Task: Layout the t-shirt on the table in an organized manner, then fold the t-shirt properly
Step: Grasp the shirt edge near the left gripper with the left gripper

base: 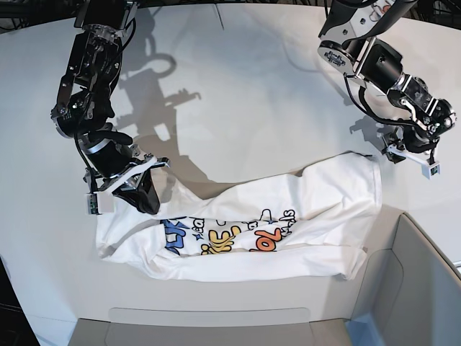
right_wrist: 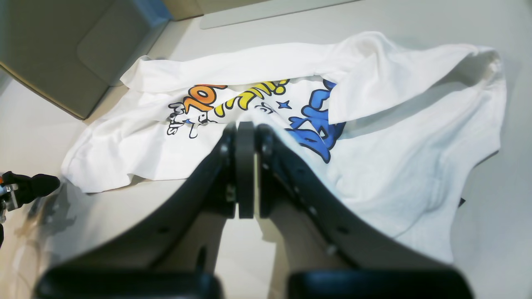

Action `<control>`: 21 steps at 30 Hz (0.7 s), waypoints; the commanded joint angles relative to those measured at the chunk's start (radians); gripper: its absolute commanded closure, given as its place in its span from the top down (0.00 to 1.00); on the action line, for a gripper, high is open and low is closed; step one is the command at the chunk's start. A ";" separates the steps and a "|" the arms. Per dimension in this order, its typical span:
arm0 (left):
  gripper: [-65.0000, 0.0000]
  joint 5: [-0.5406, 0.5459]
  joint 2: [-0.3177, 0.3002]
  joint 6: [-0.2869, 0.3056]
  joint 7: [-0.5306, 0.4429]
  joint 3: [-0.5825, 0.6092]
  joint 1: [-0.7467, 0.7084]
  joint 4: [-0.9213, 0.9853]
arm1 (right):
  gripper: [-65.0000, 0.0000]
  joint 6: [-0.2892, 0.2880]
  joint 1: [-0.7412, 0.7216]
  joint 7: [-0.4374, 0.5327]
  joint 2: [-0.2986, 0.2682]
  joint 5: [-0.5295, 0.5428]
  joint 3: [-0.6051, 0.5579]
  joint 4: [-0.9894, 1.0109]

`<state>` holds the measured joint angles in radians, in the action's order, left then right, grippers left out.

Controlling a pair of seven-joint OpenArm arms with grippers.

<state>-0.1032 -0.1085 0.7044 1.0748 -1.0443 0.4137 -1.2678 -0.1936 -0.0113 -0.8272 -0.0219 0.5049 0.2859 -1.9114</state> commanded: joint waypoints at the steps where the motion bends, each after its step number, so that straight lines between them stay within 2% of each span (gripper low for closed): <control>1: 0.57 -0.034 -0.004 -0.006 0.083 -0.015 0.004 -0.002 | 0.00 -0.005 -0.014 0.029 -0.003 0.018 0.000 -0.018; 4: 0.57 -0.034 -0.004 -0.006 0.130 -0.023 0.027 -0.003 | 0.00 -0.005 -0.014 0.029 -0.003 0.018 0.000 -0.018; 9: 0.57 -0.034 0.002 -0.006 0.144 -0.017 0.032 -0.037 | 0.00 -0.005 -0.016 0.029 -0.003 0.018 -0.006 -0.018; 13: 0.56 -0.036 0.006 -0.006 0.144 0.086 0.041 -0.059 | 0.00 -0.005 -0.016 0.029 -0.003 0.018 -0.006 -0.017; 17: 0.50 -0.036 0.051 -0.006 0.144 0.144 0.043 -0.134 | 0.00 -0.005 -0.017 0.029 -0.003 0.018 -0.007 -0.017; 21: 0.50 -0.036 0.082 -0.006 0.173 0.160 0.055 -0.266 | 0.00 -0.005 -0.017 0.029 -0.003 0.018 -0.007 -0.010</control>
<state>-0.1402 -0.0078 0.7021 1.2606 -0.8875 0.4416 -1.5089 -0.1936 -0.0113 -0.8257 -0.0223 0.5037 0.2783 -1.9099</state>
